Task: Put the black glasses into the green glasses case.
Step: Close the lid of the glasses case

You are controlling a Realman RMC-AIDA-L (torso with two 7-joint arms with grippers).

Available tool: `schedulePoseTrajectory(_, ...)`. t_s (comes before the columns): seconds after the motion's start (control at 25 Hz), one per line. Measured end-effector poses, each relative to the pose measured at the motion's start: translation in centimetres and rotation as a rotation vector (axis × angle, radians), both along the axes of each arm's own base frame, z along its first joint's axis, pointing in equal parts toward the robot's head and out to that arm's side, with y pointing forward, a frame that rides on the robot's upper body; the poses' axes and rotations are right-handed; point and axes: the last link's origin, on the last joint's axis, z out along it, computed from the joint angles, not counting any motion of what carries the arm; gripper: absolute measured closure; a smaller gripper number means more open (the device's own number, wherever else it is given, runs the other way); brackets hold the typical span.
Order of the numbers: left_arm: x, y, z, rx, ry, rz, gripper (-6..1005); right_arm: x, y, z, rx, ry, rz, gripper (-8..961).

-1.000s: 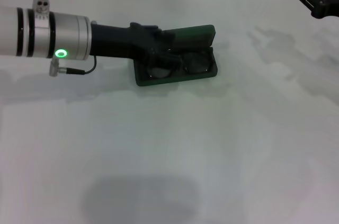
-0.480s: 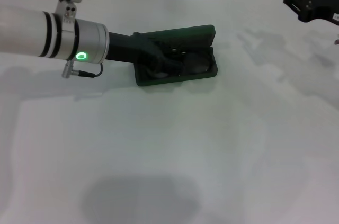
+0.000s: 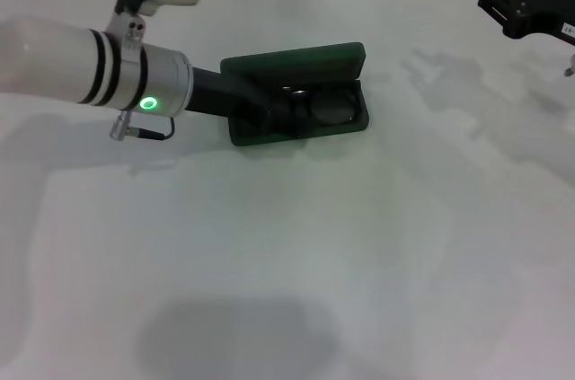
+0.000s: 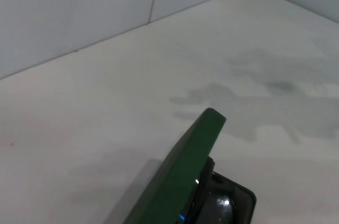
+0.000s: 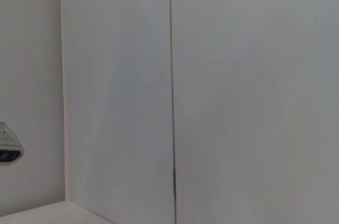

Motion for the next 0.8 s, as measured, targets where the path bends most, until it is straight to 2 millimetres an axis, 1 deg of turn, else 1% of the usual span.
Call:
schedulePoseTrajectory(0.16,0.6,0.0,0.3,-0.001,-0.03,-0.019,110,0.1,0.0,0.0,0.002,-0.004,-0.002,740)
schedulePoseTrajectory(0.32,1.4,-0.4,1.2,-0.019,-0.093,-0.07,110,0.2,0.0,0.0,0.008,-0.013,0.0,740)
schedulePoseTrajectory(0.36,1.7,-0.9,1.7,-0.036,-0.128,-0.113,110,0.3,0.0,0.0,0.01,-0.014,-0.001,740)
schedulePoseTrajectory(0.4,1.7,-0.9,1.7,-0.036,-0.128,-0.113,110,0.3,0.0,0.0,0.01,-0.014,-0.001,740)
schedulePoseTrajectory(0.48,2.3,-1.0,2.5,-0.012,-0.189,-0.154,111,0.3,0.0,0.0,0.01,-0.014,-0.002,741)
schedulePoseTrajectory(0.56,2.6,-0.4,3.5,0.062,-0.252,-0.149,111,0.3,0.0,-0.1,0.009,-0.013,-0.002,741)
schedulePoseTrajectory(0.64,2.4,0.9,4.6,0.163,-0.29,-0.105,111,0.3,-0.1,-0.2,0.006,-0.012,-0.001,741)
schedulePoseTrajectory(0.72,2.0,2.3,5.0,0.26,-0.286,-0.048,111,0.2,0.0,-0.3,0.002,-0.01,-0.001,741)
schedulePoseTrajectory(0.8,1.7,3.5,4.7,0.323,-0.235,-0.007,111,0.2,0.0,-0.5,-0.003,-0.008,-0.001,741)
